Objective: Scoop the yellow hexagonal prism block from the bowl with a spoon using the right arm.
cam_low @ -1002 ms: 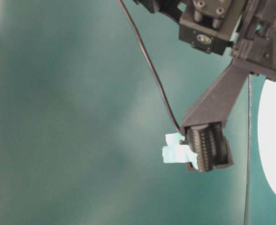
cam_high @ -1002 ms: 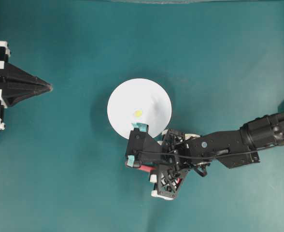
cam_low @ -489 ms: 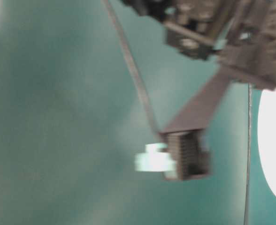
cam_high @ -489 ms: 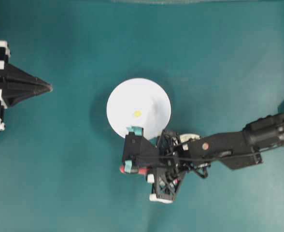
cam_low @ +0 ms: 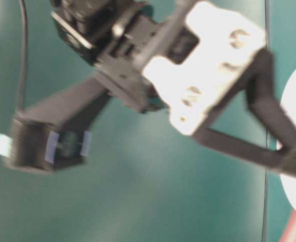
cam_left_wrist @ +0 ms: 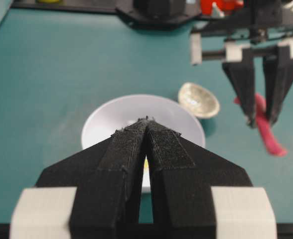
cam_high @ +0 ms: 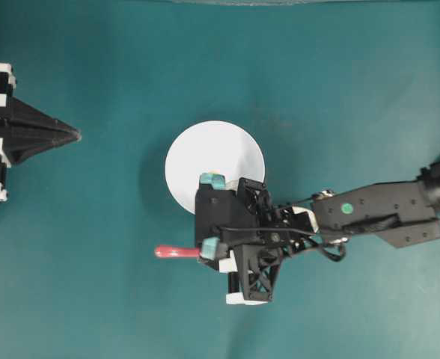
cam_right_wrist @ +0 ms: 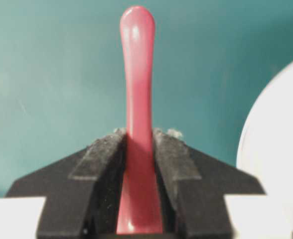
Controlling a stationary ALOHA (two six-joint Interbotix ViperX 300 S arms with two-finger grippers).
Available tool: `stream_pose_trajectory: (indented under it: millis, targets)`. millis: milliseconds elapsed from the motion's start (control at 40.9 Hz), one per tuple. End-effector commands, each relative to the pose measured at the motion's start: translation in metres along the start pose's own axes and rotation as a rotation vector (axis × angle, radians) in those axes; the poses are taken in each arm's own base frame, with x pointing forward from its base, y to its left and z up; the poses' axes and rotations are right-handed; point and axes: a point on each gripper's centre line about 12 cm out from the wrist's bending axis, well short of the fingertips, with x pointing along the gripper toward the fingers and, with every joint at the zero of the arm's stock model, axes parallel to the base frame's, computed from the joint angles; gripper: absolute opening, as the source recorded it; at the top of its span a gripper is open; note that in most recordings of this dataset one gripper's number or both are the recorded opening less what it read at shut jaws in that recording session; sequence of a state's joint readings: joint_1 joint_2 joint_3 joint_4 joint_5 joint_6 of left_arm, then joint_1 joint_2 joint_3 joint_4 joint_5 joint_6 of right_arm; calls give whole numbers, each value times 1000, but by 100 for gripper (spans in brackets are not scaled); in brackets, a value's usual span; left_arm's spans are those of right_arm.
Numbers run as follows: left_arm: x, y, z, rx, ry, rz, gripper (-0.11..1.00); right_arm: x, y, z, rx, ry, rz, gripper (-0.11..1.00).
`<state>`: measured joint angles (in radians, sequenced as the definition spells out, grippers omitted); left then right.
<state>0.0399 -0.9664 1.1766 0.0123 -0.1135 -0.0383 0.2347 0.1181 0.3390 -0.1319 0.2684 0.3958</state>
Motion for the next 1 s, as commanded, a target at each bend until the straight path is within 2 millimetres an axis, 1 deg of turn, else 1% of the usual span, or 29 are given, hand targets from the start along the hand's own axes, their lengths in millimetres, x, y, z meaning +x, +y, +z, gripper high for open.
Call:
stream_pose_trajectory:
  millis: [0, 73, 171, 318, 391, 464, 611, 782, 978]
  targets:
    - [2, 0, 3, 0, -6, 2, -1, -20, 5, 18, -60, -137, 37, 24]
    - [2, 0, 3, 0, -6, 2, -1, -26, 2, 17, -87, -201, 56, 24]
    - [2, 1, 2, 0, -3, 3, -1, -40, -5, 16, -99, -302, 86, 24]
    - [2, 1, 1, -2, 0, 3, -1, -69, -18, 9, -92, -455, 130, 24]
    - [1, 1, 1, -3, -2, 3, -1, -83, -24, 2, -86, -505, 141, 24]
    - [2, 1, 0, -2, 1, 3, -1, -97, -31, -10, -77, -546, 149, 24]
    - [2, 0, -1, -2, 3, 1, -1, -117, -41, -33, -52, -589, 152, 24]
    - [2, 1, -1, -2, 5, 3, -1, -125, -51, -55, -13, -593, 141, 24]
    - [2, 1, -2, -2, 8, 3, -1, -120, -60, -79, 43, -597, 136, 24]
